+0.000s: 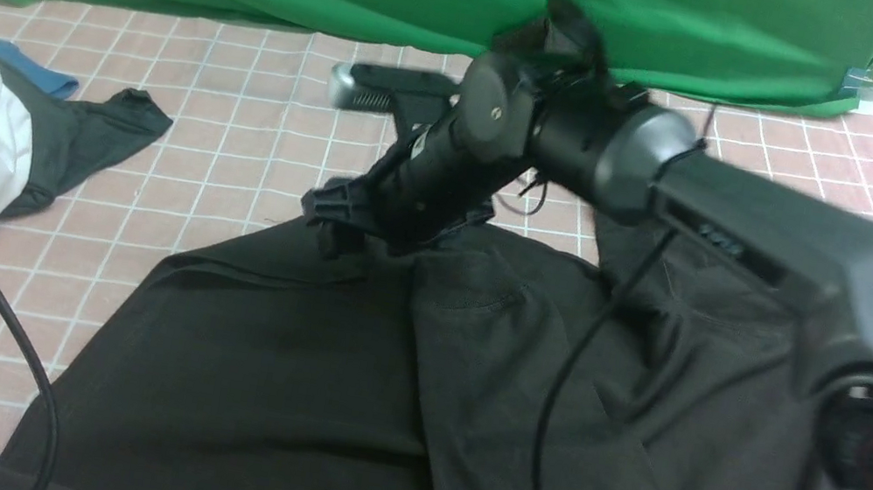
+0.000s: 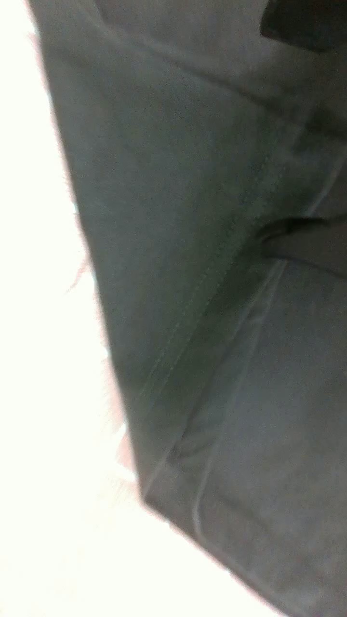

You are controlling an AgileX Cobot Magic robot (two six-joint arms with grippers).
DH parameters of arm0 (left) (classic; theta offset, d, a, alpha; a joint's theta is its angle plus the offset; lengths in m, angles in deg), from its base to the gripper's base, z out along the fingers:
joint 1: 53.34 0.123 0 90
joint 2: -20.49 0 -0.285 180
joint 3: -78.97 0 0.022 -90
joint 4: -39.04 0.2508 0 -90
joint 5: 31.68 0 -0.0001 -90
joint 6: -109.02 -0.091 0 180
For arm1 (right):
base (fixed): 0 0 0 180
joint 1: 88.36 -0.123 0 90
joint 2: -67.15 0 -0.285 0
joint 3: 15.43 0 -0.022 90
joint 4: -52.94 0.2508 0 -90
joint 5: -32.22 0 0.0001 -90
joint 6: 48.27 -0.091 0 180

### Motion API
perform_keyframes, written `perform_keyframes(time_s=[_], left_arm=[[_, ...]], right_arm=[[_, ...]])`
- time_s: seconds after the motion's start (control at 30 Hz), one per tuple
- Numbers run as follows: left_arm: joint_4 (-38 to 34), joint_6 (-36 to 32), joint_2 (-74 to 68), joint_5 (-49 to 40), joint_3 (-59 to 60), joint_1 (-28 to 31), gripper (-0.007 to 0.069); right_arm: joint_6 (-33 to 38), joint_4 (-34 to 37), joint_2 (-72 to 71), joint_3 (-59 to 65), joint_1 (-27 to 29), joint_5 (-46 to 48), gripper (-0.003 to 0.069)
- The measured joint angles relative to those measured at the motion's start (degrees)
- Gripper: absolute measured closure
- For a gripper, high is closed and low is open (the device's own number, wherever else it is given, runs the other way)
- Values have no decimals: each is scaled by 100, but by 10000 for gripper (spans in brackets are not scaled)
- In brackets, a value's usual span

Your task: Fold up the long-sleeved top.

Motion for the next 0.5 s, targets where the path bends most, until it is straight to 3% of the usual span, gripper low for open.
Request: perform_keyframes(time_s=[0.3, 0.47, 0.5], left_arm=[[31, 0, 0, 5, 0, 0, 589], [31, 0, 0, 34, 0, 0, 589], [31, 0, 0, 35, 0, 0, 589]], right_arm=[[97, 66, 134, -110, -48, 149, 184], [510, 266, 168, -110, -167, -239, 336], [656, 308, 168, -110, -203, -479, 415]])
